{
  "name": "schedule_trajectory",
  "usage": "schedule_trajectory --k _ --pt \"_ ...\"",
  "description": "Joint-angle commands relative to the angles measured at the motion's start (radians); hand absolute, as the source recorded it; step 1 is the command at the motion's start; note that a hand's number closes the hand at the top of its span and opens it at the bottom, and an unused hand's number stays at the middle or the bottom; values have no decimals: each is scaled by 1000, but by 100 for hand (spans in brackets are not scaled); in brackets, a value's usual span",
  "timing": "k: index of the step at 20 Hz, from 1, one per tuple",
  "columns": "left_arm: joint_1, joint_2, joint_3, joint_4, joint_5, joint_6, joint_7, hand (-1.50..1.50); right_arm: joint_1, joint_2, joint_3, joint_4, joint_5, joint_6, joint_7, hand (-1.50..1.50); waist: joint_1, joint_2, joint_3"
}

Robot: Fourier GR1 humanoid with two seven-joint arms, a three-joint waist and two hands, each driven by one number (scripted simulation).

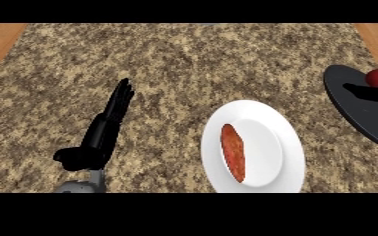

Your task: Pick the tomato from the plate and place it in the pan

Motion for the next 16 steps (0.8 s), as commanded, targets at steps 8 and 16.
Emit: schedule_trajectory --k 8,16 --pt "52 -11 -10 -42 -32 36 5 0 96 -63 -207 -38 -311 220 -187 -150 -33 -11 1" --pt "70 -7 -7 -38 -27 22 -3 0 346 -43 -211 -275 -465 563 -190 -150 -47 -15 -1"
